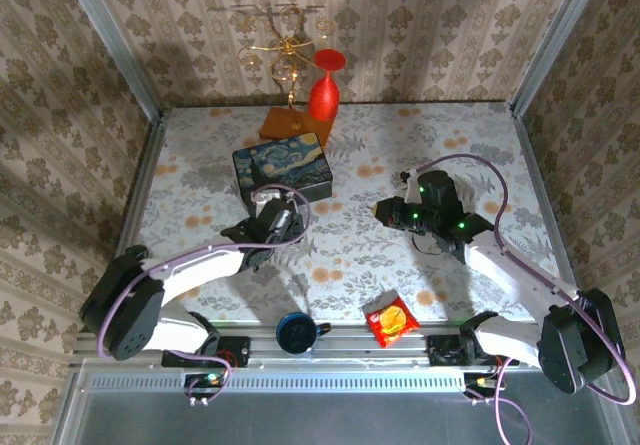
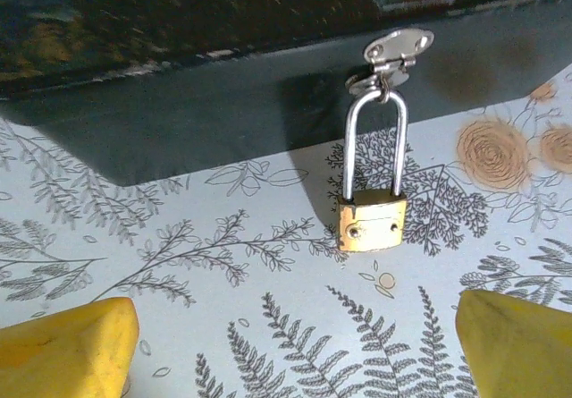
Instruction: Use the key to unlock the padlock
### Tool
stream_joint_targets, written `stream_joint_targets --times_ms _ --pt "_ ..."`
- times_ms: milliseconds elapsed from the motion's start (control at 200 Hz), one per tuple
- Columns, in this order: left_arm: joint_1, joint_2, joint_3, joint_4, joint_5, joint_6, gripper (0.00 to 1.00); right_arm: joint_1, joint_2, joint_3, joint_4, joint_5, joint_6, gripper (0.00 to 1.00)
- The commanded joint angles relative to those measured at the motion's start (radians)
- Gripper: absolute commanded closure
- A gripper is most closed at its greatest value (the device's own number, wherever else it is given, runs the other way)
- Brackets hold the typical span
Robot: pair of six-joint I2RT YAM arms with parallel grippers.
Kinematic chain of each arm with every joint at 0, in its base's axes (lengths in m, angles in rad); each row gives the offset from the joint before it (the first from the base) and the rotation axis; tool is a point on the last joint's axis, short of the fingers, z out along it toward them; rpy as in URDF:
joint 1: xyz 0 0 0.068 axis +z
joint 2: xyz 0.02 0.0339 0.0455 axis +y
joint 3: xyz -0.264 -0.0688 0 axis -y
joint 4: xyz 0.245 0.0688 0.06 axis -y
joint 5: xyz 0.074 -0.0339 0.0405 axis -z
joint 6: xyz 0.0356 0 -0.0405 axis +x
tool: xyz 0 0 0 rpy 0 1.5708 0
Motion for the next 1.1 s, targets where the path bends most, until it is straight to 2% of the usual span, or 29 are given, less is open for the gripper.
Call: stream_joint_targets --times_ms 0,145,205,330,640,845,970,1096 --pt "-0.004 0.068 0.065 0.027 0.008 0.022 0.11 -0.004 0.005 -0.022 0.045 0.000 0.014 1.00" --pt "-0.015 0.150 0.108 0.048 -0.018 0.038 0.15 -0.004 0.003 -0.029 0.052 0.000 0.016 1.00" --pt "-0.015 0.181 0.128 0.049 -0.030 0.041 0.21 -0.004 0.004 -0.031 0.054 0.002 0.016 1.00" --pt "-0.011 0.241 0.166 0.043 -0.056 0.048 0.26 -0.004 0.005 -0.031 0.058 0.001 0.015 1.00" --pt "0.017 0.356 0.246 0.056 -0.058 0.072 0.27 -0.004 0.014 -0.041 0.082 -0.003 0.021 1.00" --pt "0.032 0.394 0.256 0.058 -0.062 0.056 0.32 -0.004 0.016 -0.043 0.087 -0.002 0.024 1.00" --pt "0.037 0.415 0.260 0.074 -0.066 0.059 0.39 -0.004 0.027 -0.044 0.093 0.000 0.024 1.00" --pt "0.041 0.445 0.273 0.082 -0.069 0.060 0.40 -0.004 0.045 -0.046 0.107 -0.008 0.030 1.00"
